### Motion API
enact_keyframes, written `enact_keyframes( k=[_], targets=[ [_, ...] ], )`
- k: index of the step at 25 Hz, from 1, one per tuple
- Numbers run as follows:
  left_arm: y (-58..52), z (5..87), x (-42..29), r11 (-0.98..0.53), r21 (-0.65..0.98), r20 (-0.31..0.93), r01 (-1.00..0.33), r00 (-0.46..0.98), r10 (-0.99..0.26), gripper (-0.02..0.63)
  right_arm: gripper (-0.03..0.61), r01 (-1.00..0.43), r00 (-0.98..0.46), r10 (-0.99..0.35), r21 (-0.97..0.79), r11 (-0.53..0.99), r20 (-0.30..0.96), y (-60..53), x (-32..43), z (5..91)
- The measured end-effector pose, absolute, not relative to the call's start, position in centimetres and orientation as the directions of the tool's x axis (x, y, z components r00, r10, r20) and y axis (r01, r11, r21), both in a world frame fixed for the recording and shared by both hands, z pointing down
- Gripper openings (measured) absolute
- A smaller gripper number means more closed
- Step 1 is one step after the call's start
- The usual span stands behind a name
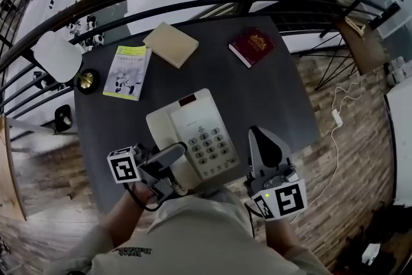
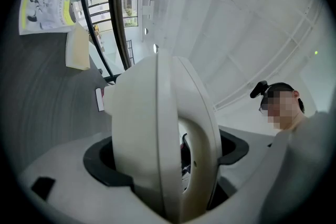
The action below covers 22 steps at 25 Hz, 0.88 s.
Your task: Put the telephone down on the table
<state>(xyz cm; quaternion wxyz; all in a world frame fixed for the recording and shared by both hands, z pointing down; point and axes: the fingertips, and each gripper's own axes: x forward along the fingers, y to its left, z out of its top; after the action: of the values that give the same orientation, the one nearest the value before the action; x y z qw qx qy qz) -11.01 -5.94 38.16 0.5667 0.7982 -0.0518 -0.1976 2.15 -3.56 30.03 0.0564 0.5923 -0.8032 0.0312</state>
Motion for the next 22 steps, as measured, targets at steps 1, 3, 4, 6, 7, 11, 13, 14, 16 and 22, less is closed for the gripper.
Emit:
enact_keyframes(
  k=[1,3,4,6,7,11,13,14,16,22],
  targets=[
    [-6.4,38.3,-11.2,-0.348,0.927,-0.261,0.144,0.912,-0.317,0.46,0.002,-0.955,-0.292,-0.947,0.022,0.297,0.131,-4.2,2.2,30.1],
    [-7.4,38.6,-11.7,-0.341,0.929,-0.264,0.144,0.904,-0.338,0.46,0.002,-0.954,-0.29,-0.947,0.031,0.297,0.134,-5.3,2.4,30.2],
    [-7.8,38.7,-11.8,-0.341,0.93,-0.263,0.14,0.9,-0.347,0.46,0.002,-0.954,-0.292,-0.947,0.034,0.298,0.135,-5.7,2.6,30.2],
    [-8.4,38.8,-11.9,-0.348,0.929,-0.257,0.125,0.895,-0.365,0.46,0.002,-0.951,-0.299,-0.944,0.035,0.306,0.137,-6.5,3.0,30.4],
    [-8.6,38.9,-11.8,-0.351,0.929,-0.251,0.115,0.893,-0.373,0.46,0.002,-0.95,-0.304,-0.943,0.035,0.312,0.137,-6.8,3.2,30.5],
    [-9.4,39.0,-11.3,-0.359,0.929,-0.235,0.084,0.885,-0.401,0.46,0.002,-0.942,-0.33,-0.935,0.02,0.335,0.128,-8.0,4.2,31.1],
    [-9.4,38.9,-11.1,-0.365,0.929,-0.229,0.068,0.878,-0.421,0.46,0.002,-0.933,-0.356,-0.927,0.005,0.359,0.121,-8.3,4.5,31.4],
    [-9.3,38.8,-10.9,-0.368,0.928,-0.227,0.059,0.873,-0.432,0.46,0.002,-0.927,-0.371,-0.921,0.0,0.374,0.119,-8.3,4.7,31.5],
    [-9.3,38.8,-10.3,-0.368,0.929,-0.218,0.038,0.859,-0.463,0.46,0.002,-0.918,-0.395,-0.911,-0.008,0.397,0.119,-8.6,5.4,31.9],
    [-9.2,39.7,-9.5,-0.323,0.946,-0.182,0.001,0.829,-0.53,0.46,0.002,-0.913,-0.407,-0.903,-0.049,0.404,0.136,-9.5,7.1,33.0]
  ],
)
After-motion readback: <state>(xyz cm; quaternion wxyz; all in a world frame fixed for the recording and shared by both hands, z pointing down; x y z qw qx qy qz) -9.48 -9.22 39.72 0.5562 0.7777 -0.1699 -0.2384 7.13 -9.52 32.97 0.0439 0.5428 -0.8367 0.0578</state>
